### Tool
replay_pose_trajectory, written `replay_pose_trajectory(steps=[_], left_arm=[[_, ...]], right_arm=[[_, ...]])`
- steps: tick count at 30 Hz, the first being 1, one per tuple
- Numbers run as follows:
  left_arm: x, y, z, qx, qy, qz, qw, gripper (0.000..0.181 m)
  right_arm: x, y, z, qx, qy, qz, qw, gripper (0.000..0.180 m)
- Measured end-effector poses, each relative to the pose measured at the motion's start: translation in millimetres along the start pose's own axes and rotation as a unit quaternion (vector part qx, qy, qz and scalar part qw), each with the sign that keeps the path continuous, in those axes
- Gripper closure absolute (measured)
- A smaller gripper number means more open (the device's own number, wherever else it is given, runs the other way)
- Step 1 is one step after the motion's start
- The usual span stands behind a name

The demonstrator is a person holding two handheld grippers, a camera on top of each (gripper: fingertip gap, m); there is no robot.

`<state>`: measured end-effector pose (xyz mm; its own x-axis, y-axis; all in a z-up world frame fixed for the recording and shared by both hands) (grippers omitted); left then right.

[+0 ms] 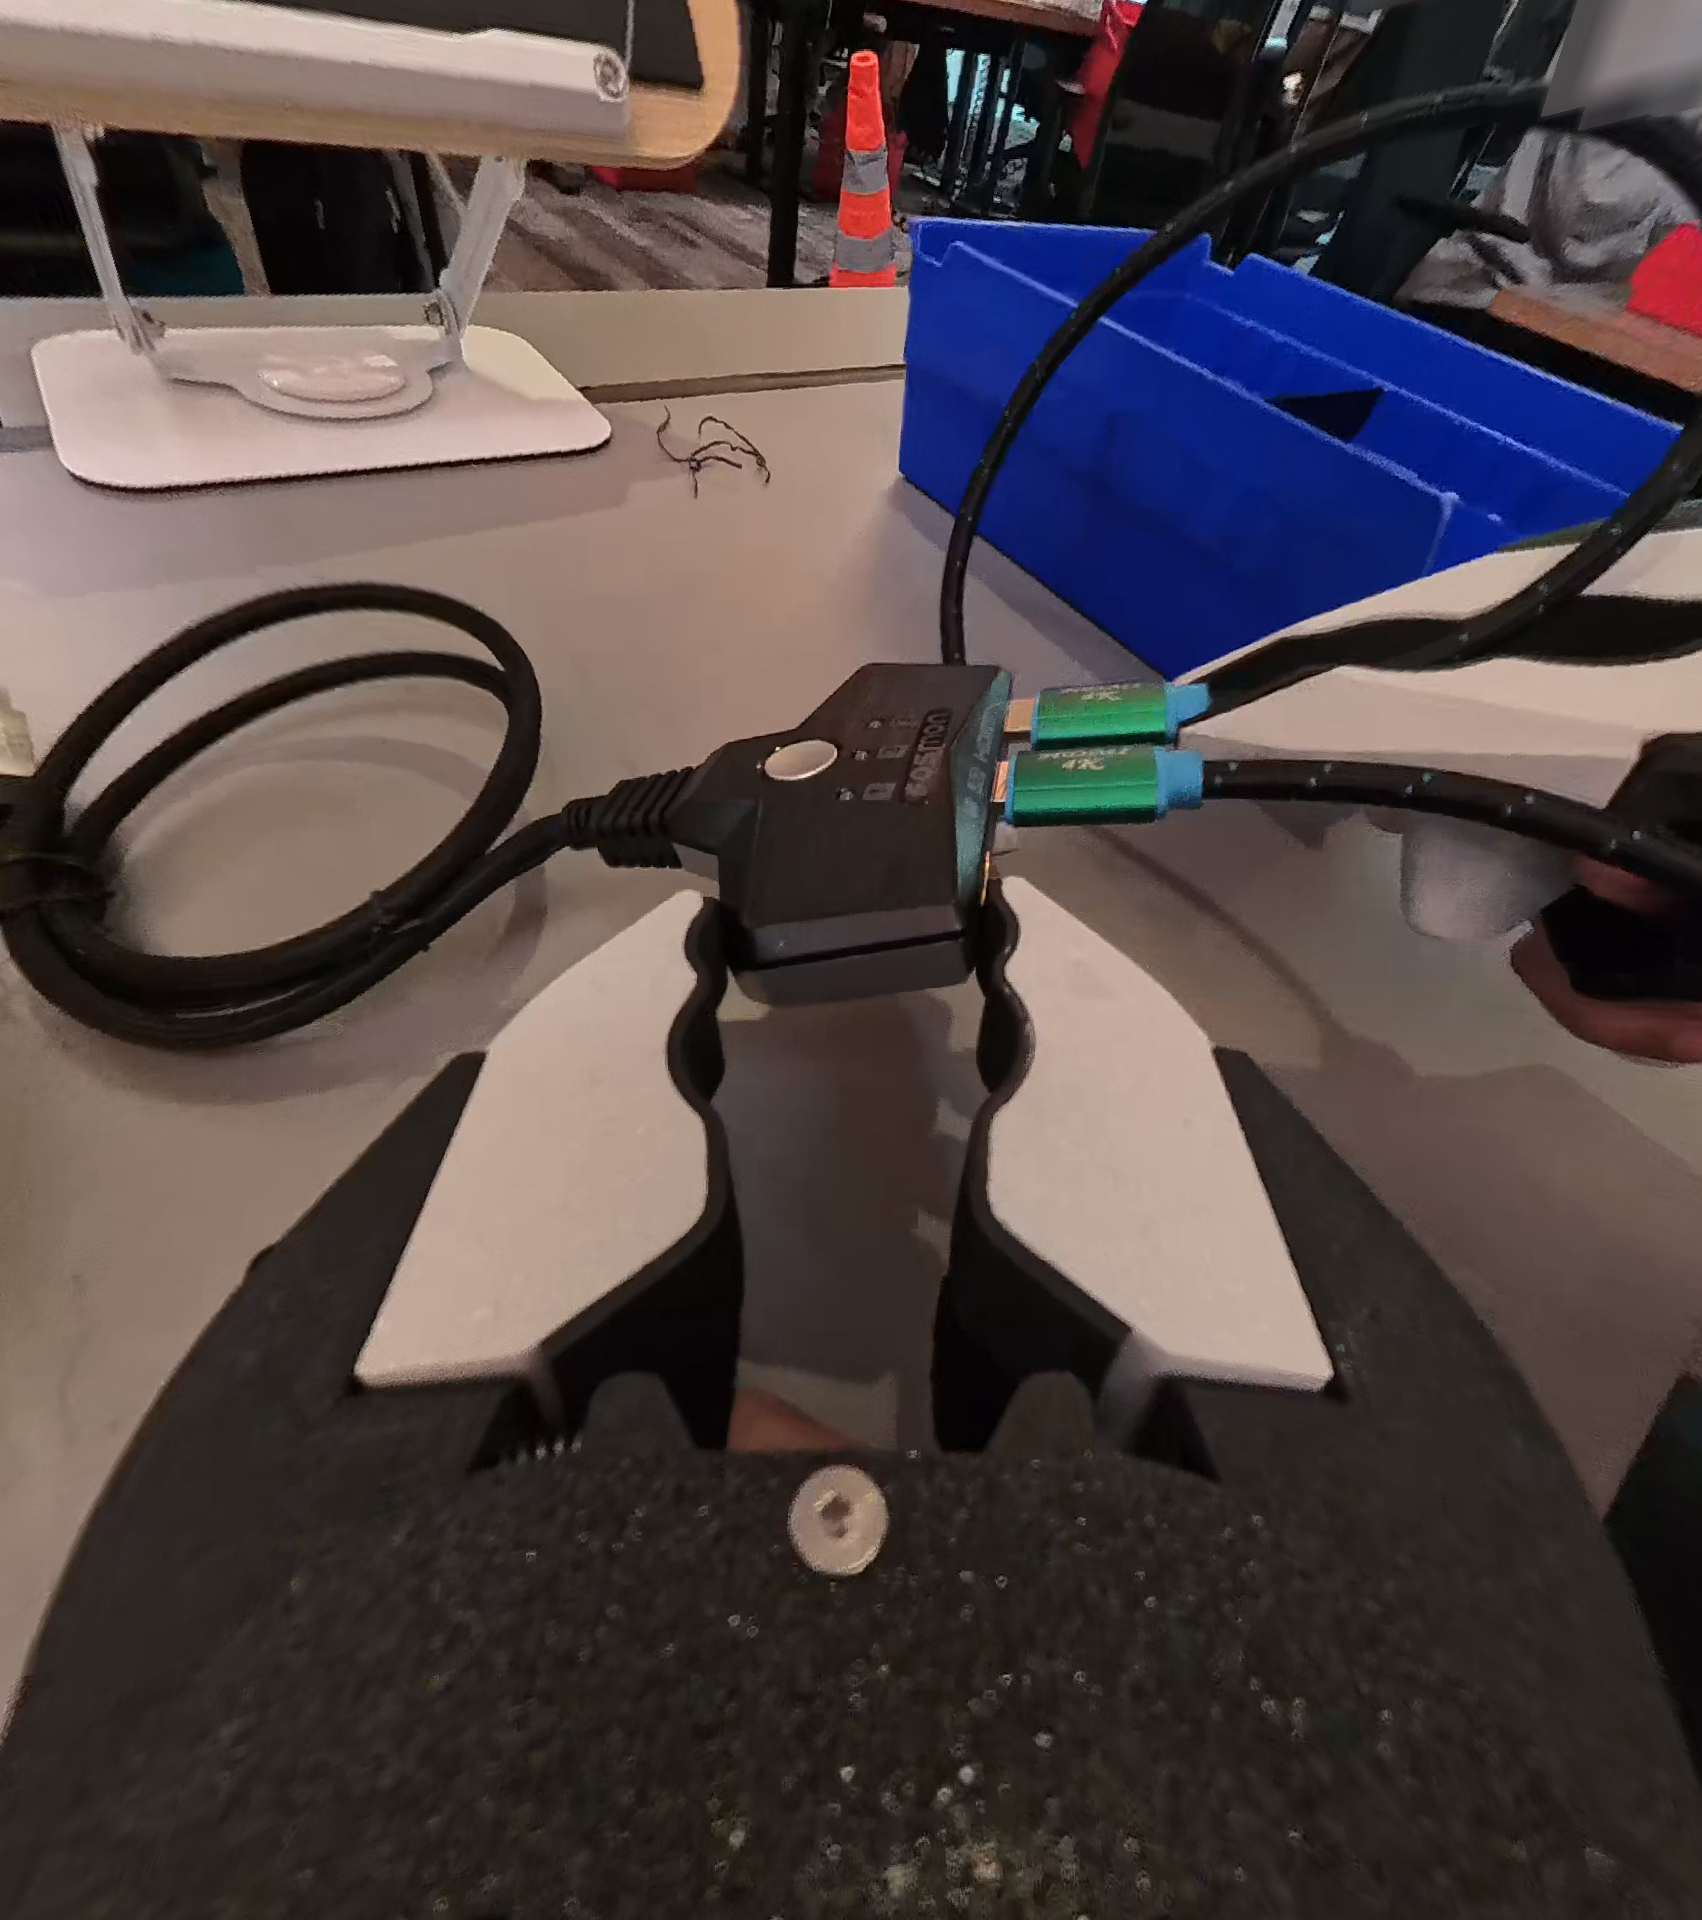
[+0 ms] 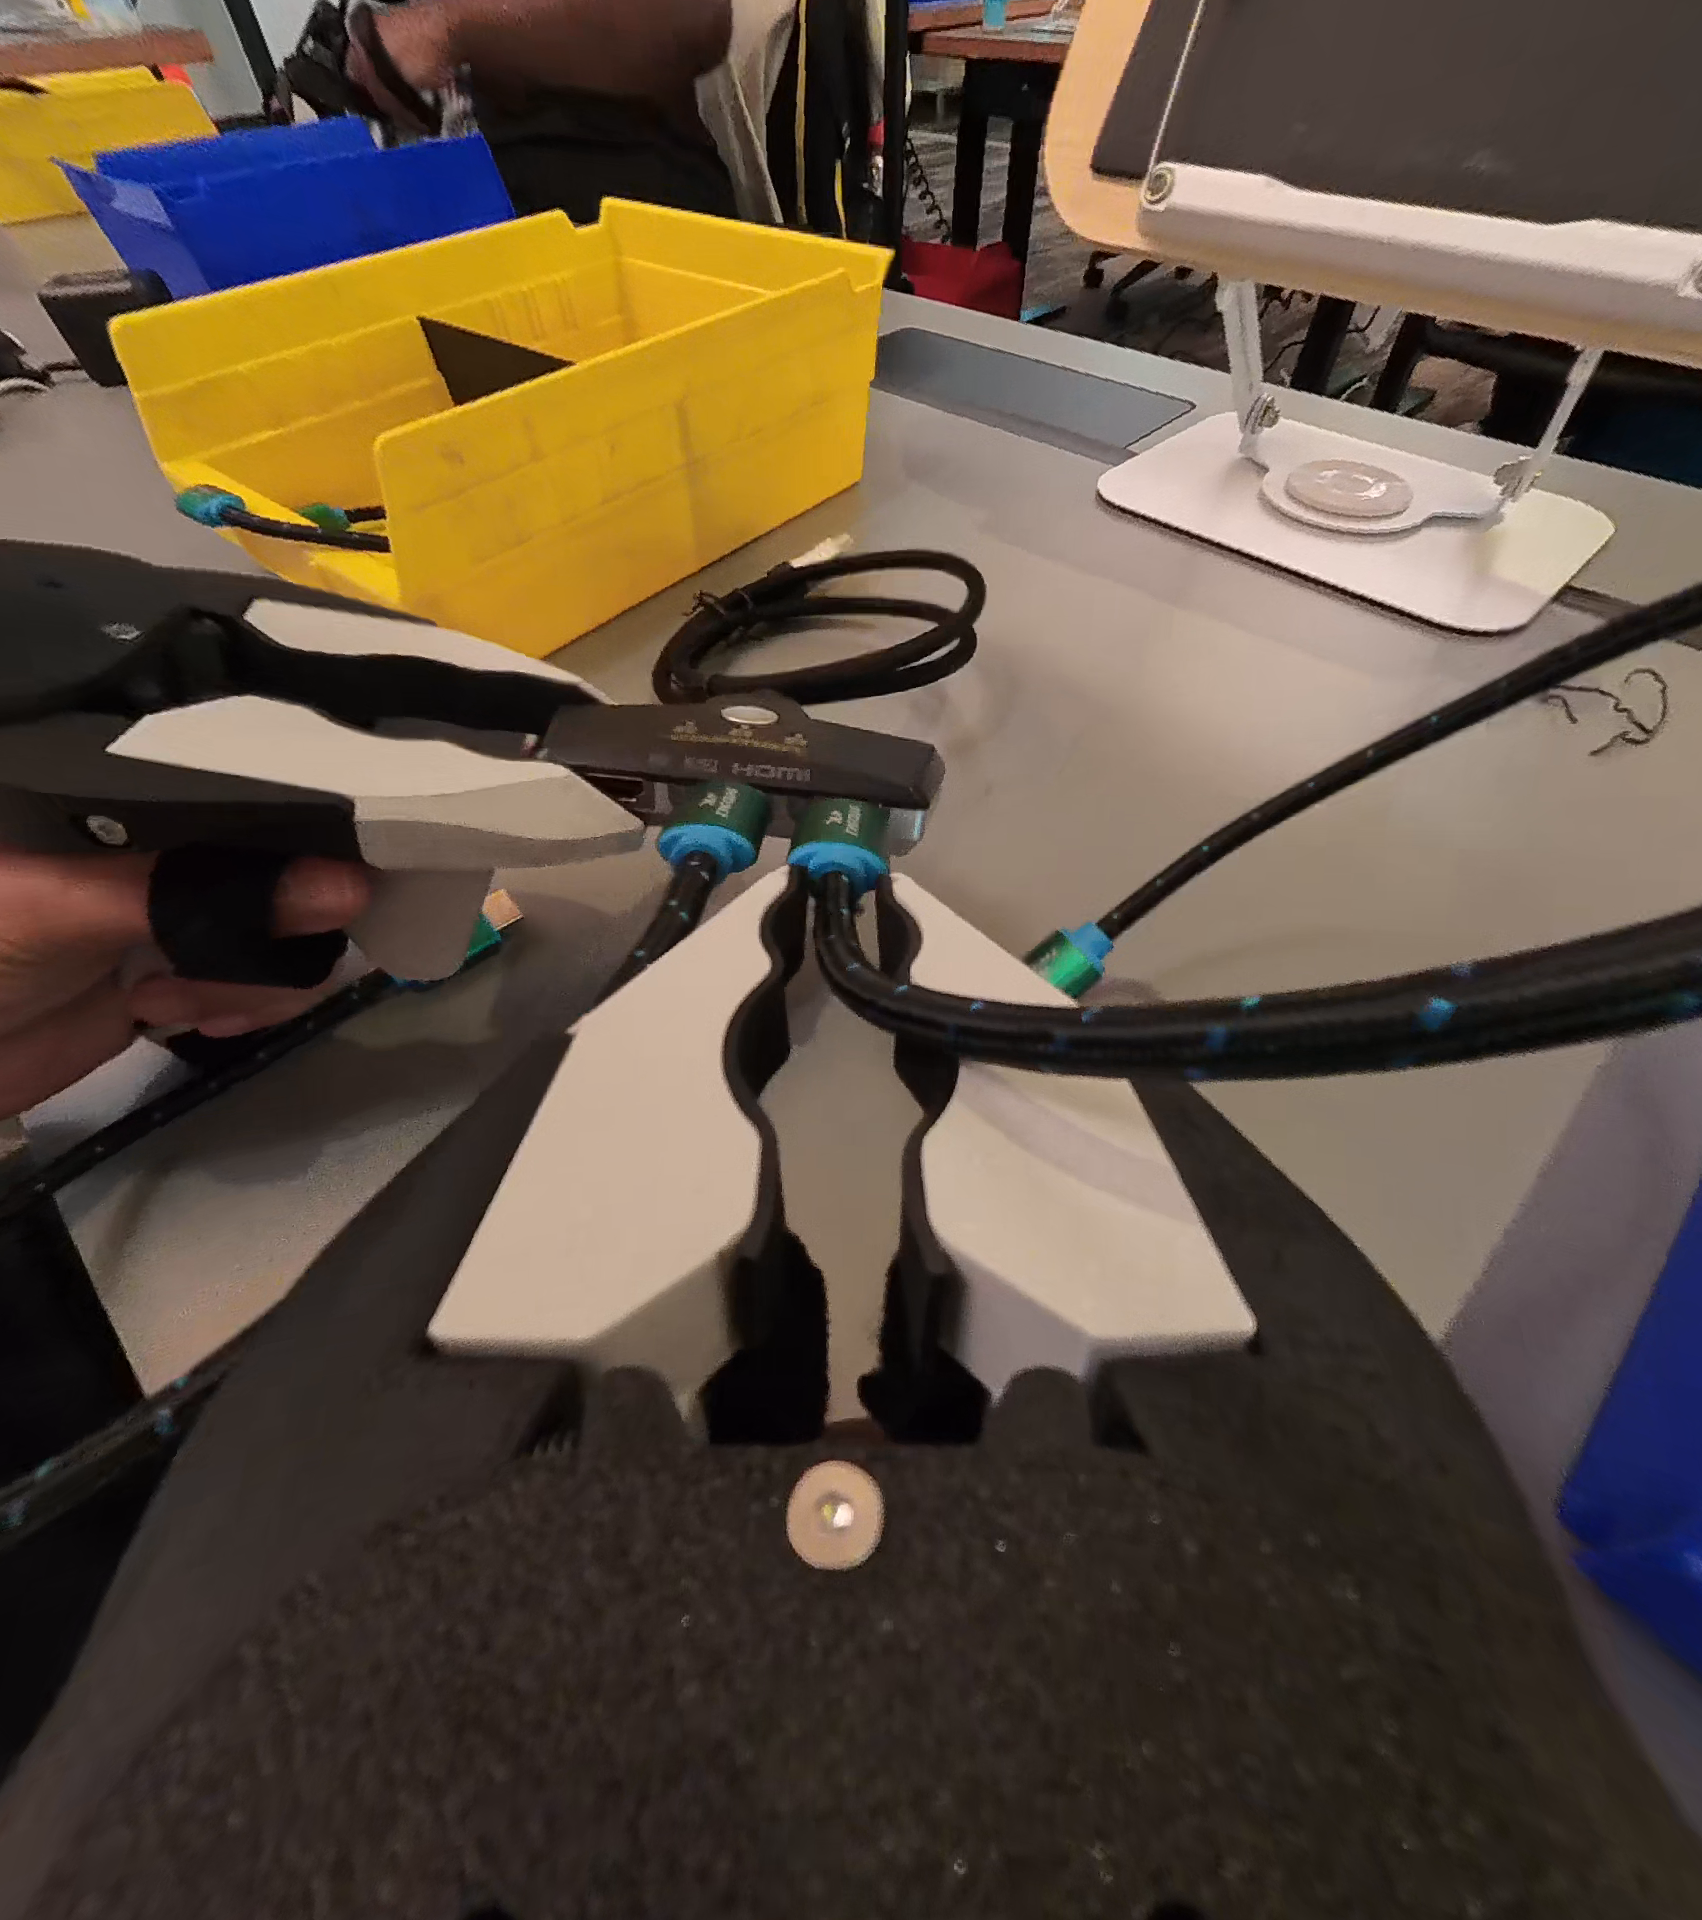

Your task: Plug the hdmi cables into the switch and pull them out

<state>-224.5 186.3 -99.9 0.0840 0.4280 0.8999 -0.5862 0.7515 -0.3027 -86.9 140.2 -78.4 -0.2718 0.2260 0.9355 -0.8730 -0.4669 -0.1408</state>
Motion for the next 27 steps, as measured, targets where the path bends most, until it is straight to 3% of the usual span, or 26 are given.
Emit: replay_pose_trajectory(steps=[16,21,27], left_arm=[[0.5,1.0,1.6,-0.022,-0.003,0.004,1.0,0.135],[1.5,0.5,0.8,-0.055,0.011,0.072,0.996,0.135],[-4.6,3.9,-2.1,-0.074,0.04,0.126,0.988,0.132]], right_arm=[[-7.9,-4.3,-3.4,0.027,-0.008,-0.066,0.997,0.167],[4.6,-3.3,3.6,0.0,-0.034,-0.001,0.999,0.167],[-3.3,2.0,1.6,0.0,-0.002,0.044,0.999,0.169]])
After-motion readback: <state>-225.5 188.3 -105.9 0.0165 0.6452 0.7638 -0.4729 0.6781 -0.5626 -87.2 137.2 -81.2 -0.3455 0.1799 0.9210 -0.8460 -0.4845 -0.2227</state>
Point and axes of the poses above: each gripper's, where its closed fingertips meet, z back along the fingers, x out of its top, y = z × x across the jaws, the point moved 6 cm from there along z, back along the fingers, and after that the axes turned 10 degrees about z, right-handed, at the moved point
